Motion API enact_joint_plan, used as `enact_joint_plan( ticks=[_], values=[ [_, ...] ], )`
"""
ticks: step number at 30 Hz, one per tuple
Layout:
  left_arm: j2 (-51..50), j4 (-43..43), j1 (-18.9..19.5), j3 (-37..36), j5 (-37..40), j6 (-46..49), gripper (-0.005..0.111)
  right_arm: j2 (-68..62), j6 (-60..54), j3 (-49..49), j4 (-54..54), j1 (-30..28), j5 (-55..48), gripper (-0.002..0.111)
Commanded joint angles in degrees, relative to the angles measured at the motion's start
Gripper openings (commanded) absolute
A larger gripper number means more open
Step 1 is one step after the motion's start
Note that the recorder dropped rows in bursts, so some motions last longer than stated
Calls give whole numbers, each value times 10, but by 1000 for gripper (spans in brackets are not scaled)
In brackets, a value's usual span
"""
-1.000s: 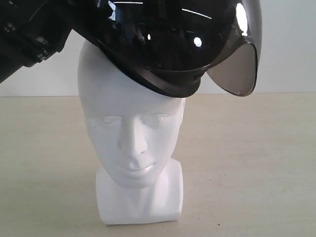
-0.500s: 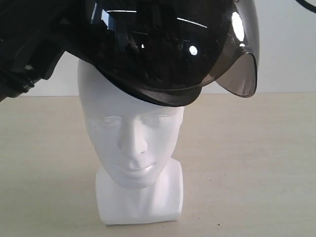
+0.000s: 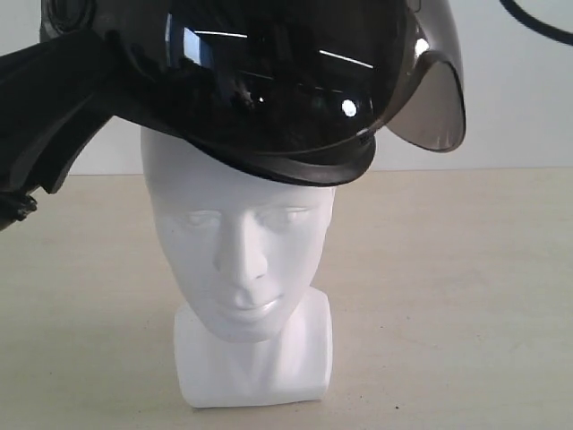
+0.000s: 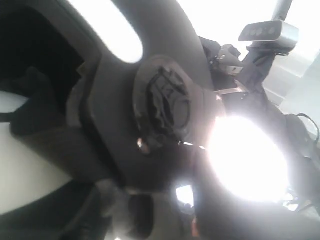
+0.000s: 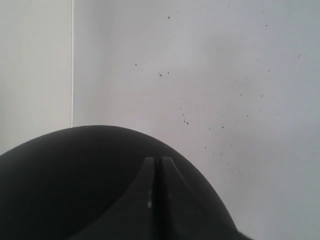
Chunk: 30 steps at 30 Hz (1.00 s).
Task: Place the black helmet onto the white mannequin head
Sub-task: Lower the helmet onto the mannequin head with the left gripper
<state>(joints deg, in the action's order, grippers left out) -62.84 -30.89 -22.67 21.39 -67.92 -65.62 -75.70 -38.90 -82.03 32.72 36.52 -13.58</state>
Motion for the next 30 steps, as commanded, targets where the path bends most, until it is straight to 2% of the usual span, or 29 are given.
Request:
enact_joint_plan(
  ticks=[1, 10, 14, 24, 27, 30],
  values=[
    [15, 65, 9, -14, -20, 31, 4, -5, -4, 2, 0, 1, -36, 0],
    [15, 61, 9, -20, -20, 31, 4, -11, -3, 2, 0, 1, -51, 0],
    [15, 34, 9, -20, -20, 31, 4, -23, -5, 2, 0, 1, -52, 0],
    [15, -77, 9, -20, -20, 28, 4, -23, -6, 2, 0, 1, -77, 0],
    [15, -148, 9, -20, -20, 20, 4, -23, -5, 2, 0, 1, -93, 0],
    [15, -180, 9, -20, -20, 20, 7, -23, -5, 2, 0, 1, -108, 0]
  ],
)
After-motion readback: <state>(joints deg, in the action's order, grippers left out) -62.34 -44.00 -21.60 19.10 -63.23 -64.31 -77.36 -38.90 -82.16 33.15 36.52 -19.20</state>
